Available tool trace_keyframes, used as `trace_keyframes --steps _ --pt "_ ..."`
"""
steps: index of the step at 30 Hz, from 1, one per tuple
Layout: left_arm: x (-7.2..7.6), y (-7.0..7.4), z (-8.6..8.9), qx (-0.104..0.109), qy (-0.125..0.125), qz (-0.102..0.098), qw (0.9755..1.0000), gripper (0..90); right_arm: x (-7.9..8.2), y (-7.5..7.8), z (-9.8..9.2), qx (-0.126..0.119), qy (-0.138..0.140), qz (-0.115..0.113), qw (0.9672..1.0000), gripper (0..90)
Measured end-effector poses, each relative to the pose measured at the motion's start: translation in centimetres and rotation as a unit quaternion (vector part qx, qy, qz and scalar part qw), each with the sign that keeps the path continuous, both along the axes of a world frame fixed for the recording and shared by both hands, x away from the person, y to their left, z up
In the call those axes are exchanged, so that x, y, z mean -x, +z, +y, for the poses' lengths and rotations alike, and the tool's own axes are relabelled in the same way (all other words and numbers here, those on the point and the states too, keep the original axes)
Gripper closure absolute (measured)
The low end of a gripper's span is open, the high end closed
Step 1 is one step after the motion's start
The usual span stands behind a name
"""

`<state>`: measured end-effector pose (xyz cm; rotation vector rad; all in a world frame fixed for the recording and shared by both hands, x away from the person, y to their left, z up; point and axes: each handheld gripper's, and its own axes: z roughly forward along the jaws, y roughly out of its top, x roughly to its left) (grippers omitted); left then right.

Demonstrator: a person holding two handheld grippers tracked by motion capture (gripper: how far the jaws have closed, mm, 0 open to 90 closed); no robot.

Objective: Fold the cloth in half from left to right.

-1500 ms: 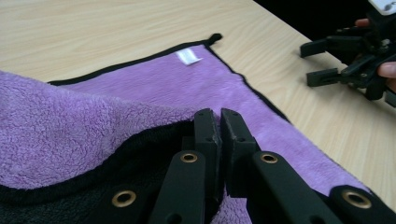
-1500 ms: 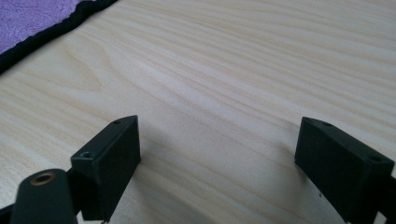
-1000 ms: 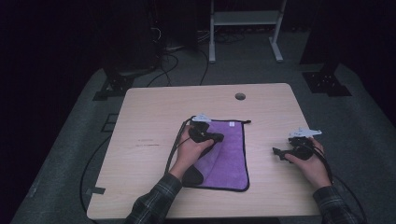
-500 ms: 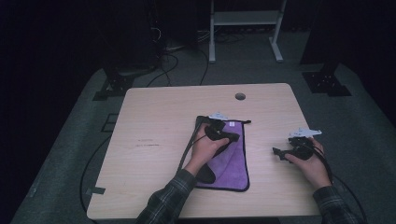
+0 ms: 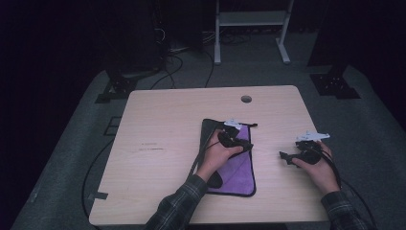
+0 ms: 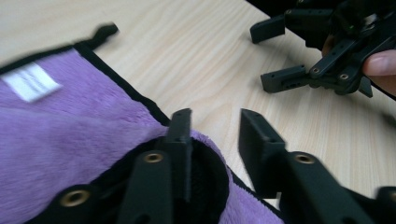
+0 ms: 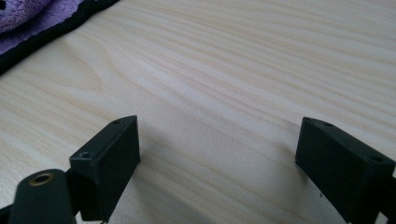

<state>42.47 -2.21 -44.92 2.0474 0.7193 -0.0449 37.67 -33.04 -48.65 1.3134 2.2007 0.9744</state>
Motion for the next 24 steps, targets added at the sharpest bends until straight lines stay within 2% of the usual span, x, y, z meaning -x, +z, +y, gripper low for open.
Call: trace_keyframes --steps 3,6,8,9,14,16,19,21,24 --pt "0.3 0.9 1.3 -0.008 0.010 -0.020 0.9997 53.9 0.0 0.0 0.0 0.000 0.000 0.000 1.0000 12.8" --pt "0.7 1.4 3.0 -0.027 0.028 -0.047 0.9982 47.4 0.0 0.0 0.0 0.000 -0.001 0.000 1.0000 13.0" --pt "1.1 1.5 4.3 -0.028 0.035 -0.055 0.9975 44.6 0.0 0.0 0.0 0.000 -0.002 0.000 1.0000 13.0" --pt "1.3 1.6 4.9 -0.038 0.040 -0.059 0.9968 43.1 0.0 0.0 0.0 0.000 -0.004 0.000 1.0000 13.0" --pt "1.9 1.5 8.1 -0.046 0.056 -0.078 0.9944 44.6 0.0 0.0 0.1 0.000 -0.009 -0.001 1.0000 13.1" --pt "2.1 1.4 9.4 -0.050 0.072 -0.076 0.9933 44.8 0.0 0.0 0.2 0.000 -0.014 -0.001 0.9999 14.5" --pt "2.4 1.4 11.3 -0.066 0.092 -0.075 0.9908 45.6 0.1 0.1 0.1 -0.004 -0.016 -0.008 0.9998 26.0" --pt "2.7 1.3 12.5 -0.074 0.098 -0.074 0.9897 45.9 0.2 0.1 0.0 -0.008 -0.013 -0.014 0.9998 37.4" --pt "3.1 0.8 14.1 -0.090 0.103 -0.071 0.9880 44.9 0.2 0.2 0.1 -0.009 -0.009 -0.018 0.9998 45.0"
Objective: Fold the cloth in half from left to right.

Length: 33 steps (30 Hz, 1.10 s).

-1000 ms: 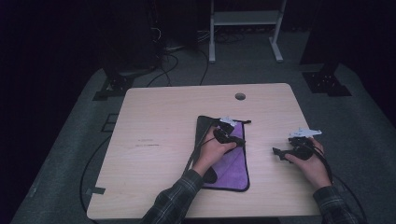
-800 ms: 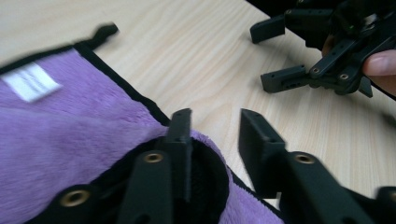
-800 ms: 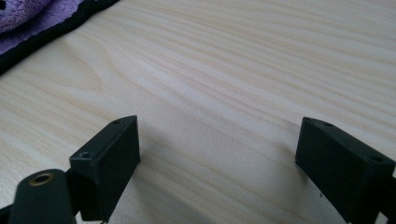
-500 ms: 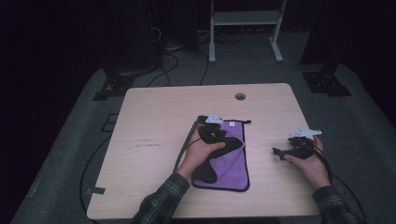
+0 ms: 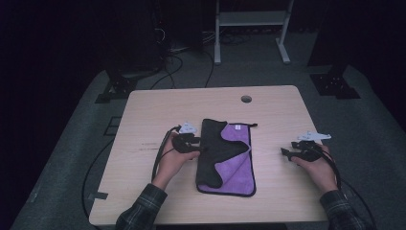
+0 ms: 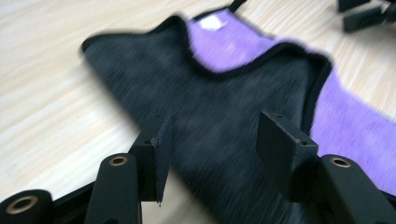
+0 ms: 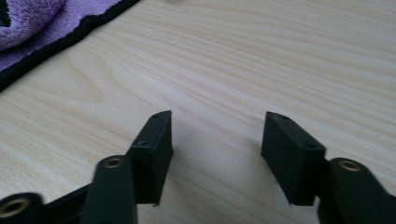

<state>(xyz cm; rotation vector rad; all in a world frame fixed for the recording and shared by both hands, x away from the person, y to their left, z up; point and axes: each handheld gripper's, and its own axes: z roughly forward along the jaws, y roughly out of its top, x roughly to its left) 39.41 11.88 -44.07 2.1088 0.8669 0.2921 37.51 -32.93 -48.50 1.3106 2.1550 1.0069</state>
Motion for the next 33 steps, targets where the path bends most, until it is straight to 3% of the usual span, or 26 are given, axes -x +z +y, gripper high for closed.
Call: trace_keyframes --steps 6,9,11,14,18,20,23,27,33 --pt "0.7 -1.2 2.9 0.001 0.006 -0.009 0.9999 46.9 -0.5 0.1 0.4 -0.008 0.012 -0.001 0.9999 60.5" --pt "0.9 -1.7 4.3 -0.002 0.009 -0.007 0.9999 46.6 -0.7 0.5 0.9 -0.015 0.022 -0.001 0.9996 63.1" --pt "1.1 -2.0 5.1 0.011 0.011 -0.003 0.9999 46.6 -0.8 0.9 1.4 -0.021 0.031 -0.006 0.9993 63.9" --pt "1.2 -2.5 6.0 -0.006 0.009 0.001 0.9999 46.9 -1.0 1.5 2.4 -0.027 0.047 -0.012 0.9985 64.5" --pt "1.2 -3.3 7.2 -0.020 0.026 0.017 0.9993 45.5 -1.1 2.3 3.9 -0.038 0.065 -0.018 0.9970 65.5" --pt "1.2 -3.5 7.7 -0.012 0.030 0.009 0.9994 45.4 -1.3 2.7 4.7 -0.037 0.077 -0.020 0.9962 65.5" --pt "1.3 -3.6 8.0 -0.026 0.041 -0.007 0.9988 43.7 -1.7 3.4 5.9 -0.043 0.090 -0.025 0.9947 65.8" --pt "1.3 -4.0 8.3 -0.016 0.046 -0.017 0.9987 41.1 -2.3 4.1 7.5 -0.045 0.106 -0.030 0.9929 66.3" --pt "1.5 -4.1 7.6 -0.045 0.034 -0.029 0.9980 28.2 -3.0 4.8 9.7 -0.045 0.125 -0.031 0.9906 68.2"
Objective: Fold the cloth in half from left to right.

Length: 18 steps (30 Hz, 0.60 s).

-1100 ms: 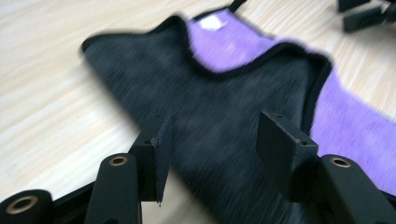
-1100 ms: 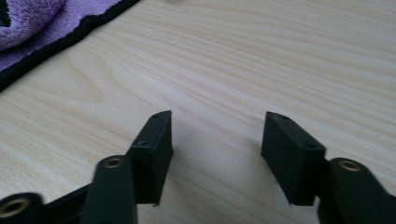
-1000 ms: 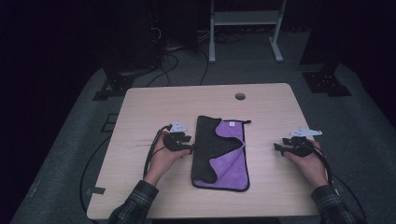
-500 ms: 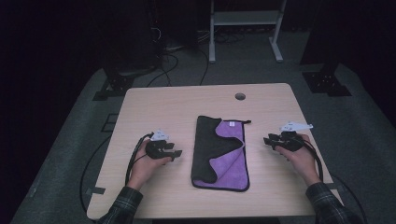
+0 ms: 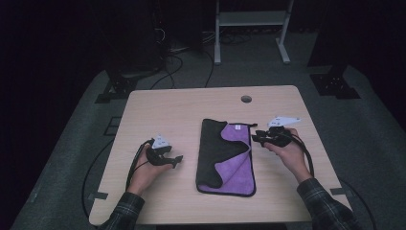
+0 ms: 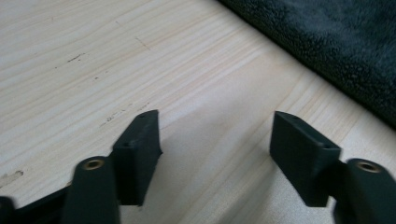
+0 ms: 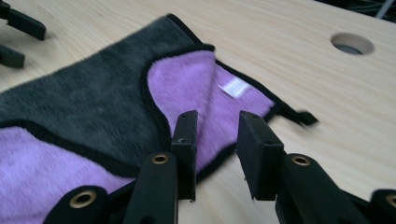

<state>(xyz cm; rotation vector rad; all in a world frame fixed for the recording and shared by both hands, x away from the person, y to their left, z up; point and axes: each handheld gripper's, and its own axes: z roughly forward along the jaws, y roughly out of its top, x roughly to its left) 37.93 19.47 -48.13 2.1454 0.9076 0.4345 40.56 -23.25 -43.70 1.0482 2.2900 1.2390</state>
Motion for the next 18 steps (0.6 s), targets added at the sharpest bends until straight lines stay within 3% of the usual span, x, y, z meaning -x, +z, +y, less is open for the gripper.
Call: trace_keyframes --steps 10,18 --pt "-0.3 -0.2 -0.6 -0.018 0.001 0.018 0.9997 2.2 -1.3 0.6 3.6 0.001 0.037 0.004 0.9993 71.7" --pt "-0.3 -0.2 -0.7 -0.018 -0.001 0.021 0.9996 0.0 -2.5 -0.1 7.3 0.008 0.065 0.010 0.9978 70.2"
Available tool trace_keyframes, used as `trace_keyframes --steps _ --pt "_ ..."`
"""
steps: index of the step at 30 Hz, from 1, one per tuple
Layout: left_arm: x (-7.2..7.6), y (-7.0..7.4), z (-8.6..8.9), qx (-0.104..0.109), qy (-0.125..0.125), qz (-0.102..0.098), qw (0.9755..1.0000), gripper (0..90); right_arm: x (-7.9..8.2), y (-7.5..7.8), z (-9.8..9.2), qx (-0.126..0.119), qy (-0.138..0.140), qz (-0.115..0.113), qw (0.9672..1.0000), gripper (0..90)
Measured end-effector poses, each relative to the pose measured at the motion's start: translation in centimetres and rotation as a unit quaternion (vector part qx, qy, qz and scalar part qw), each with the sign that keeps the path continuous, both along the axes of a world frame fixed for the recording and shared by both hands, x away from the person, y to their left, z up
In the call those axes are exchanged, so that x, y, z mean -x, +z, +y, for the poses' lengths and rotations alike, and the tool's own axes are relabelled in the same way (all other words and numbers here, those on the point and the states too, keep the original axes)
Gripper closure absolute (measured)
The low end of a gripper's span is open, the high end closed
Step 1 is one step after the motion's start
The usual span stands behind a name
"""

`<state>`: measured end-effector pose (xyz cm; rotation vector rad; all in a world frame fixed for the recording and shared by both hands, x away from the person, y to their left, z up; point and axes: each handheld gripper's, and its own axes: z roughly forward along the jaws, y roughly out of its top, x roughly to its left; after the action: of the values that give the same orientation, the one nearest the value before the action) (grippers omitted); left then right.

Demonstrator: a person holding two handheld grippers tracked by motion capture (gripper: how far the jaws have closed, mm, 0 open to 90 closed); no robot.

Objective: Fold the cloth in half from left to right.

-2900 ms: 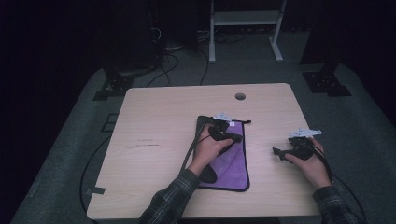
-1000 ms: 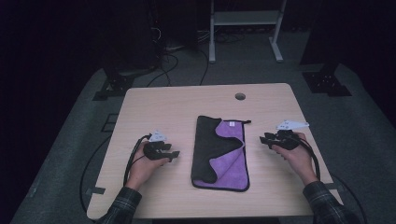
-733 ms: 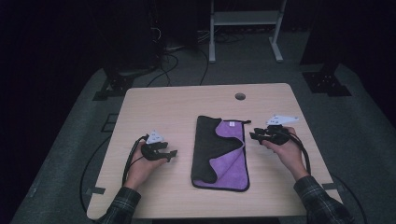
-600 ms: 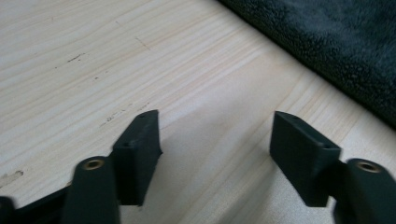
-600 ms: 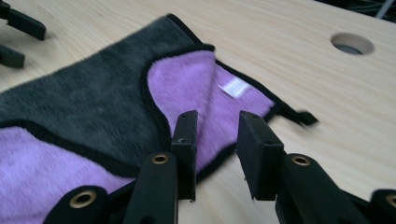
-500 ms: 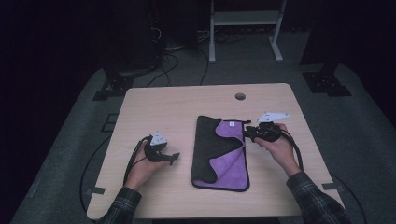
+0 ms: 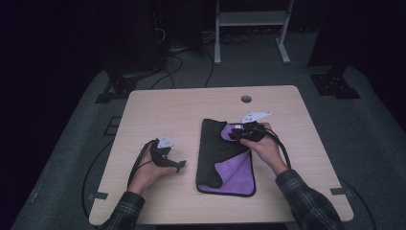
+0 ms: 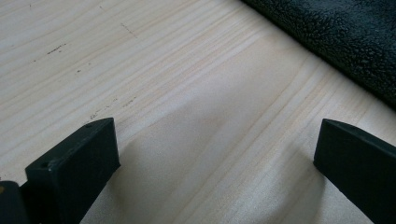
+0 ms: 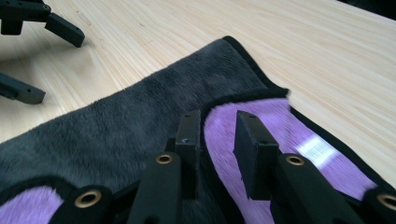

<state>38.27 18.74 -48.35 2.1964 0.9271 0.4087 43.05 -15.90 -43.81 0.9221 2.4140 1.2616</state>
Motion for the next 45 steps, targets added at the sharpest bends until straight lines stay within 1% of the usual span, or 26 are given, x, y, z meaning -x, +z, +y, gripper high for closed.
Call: trace_keyframes --steps 4,7,12,13,14,15,16,17,18,20,22,25,29,33,36,39,41,42,43,44,45 --pt "0.0 0.0 0.0 -0.002 -0.001 0.000 1.0000 0.0 -0.8 -0.8 1.6 0.003 0.003 0.003 1.0000 64.5" --pt "0.0 0.0 0.0 -0.002 -0.001 0.000 1.0000 0.0 -1.3 -1.5 2.4 0.020 0.007 0.000 0.9998 61.7" --pt "0.0 0.0 0.0 -0.001 0.000 0.000 1.0000 0.0 -1.8 -2.8 3.4 0.040 0.009 0.006 0.9991 56.8" --pt "0.0 0.0 0.0 -0.001 -0.001 0.000 1.0000 0.0 -1.9 -3.1 3.5 0.045 0.009 0.006 0.9989 56.9" --pt "0.0 0.0 0.0 -0.001 0.000 0.000 1.0000 0.0 -1.9 -3.3 3.7 0.052 0.007 0.004 0.9986 60.0" --pt "0.0 0.0 0.0 -0.001 0.000 0.000 1.0000 0.0 -1.9 -3.4 3.7 0.060 0.004 0.000 0.9982 65.5" --pt "0.0 0.0 0.0 -0.001 -0.001 0.000 1.0000 0.0 -1.9 -3.5 3.7 0.062 0.000 -0.003 0.9981 70.8" --pt "0.0 0.0 0.0 -0.002 0.000 0.000 1.0000 0.0 -1.9 -3.4 3.6 0.058 -0.005 0.001 0.9983 77.1" --pt "0.0 0.0 0.0 -0.002 0.000 0.000 1.0000 0.0 -1.9 -3.3 3.5 0.059 -0.007 -0.001 0.9982 80.9" --pt "0.0 0.0 0.0 -0.002 0.000 0.000 1.0000 0.0 -1.8 -3.0 3.1 0.042 -0.014 0.003 0.9990 83.7" --pt "0.0 0.0 0.0 -0.002 0.000 0.000 1.0000 0.0 -1.8 -2.4 2.6 0.025 -0.020 0.002 0.9995 84.1" --pt "0.0 0.0 0.0 -0.002 0.000 0.000 1.0000 0.0 -1.9 -1.3 1.6 0.005 -0.028 -0.006 0.9996 84.2" --pt "0.0 0.0 0.0 -0.002 0.001 0.000 1.0000 0.0 -2.2 -0.1 -0.2 -0.019 -0.055 -0.017 0.9982 84.1" --pt "0.0 0.0 0.0 -0.002 0.001 0.000 1.0000 0.0 -2.7 0.1 -2.1 -0.038 -0.088 -0.011 0.9953 84.0" --pt "0.0 0.0 0.0 -0.002 0.001 0.000 1.0000 0.0 -3.2 -0.2 -3.2 -0.041 -0.112 -0.008 0.9928 83.8" --pt "0.0 0.0 0.0 -0.002 0.001 0.000 1.0000 0.0 -3.7 -0.9 -4.1 -0.034 -0.129 -0.005 0.9910 83.6" --pt "0.0 0.0 0.0 -0.002 0.001 0.000 1.0000 0.0 -3.9 -1.5 -4.5 -0.024 -0.142 -0.004 0.9896 82.8" --pt "0.0 0.0 0.0 -0.002 0.002 0.000 1.0000 0.0 -4.1 -1.8 -4.8 -0.019 -0.143 -0.004 0.9895 81.5" --pt "0.0 0.0 0.0 -0.001 0.002 0.000 1.0000 0.0 -4.3 -2.1 -4.9 -0.014 -0.147 0.000 0.9890 79.7" --pt "0.0 0.0 0.0 -0.002 0.001 0.000 1.0000 0.0 -4.4 -2.5 -5.1 -0.006 -0.150 0.002 0.9887 78.1" --pt "0.0 0.0 0.0 -0.002 0.002 0.000 1.0000 0.0 -4.6 -2.8 -5.2 0.005 -0.157 0.003 0.9876 75.7"
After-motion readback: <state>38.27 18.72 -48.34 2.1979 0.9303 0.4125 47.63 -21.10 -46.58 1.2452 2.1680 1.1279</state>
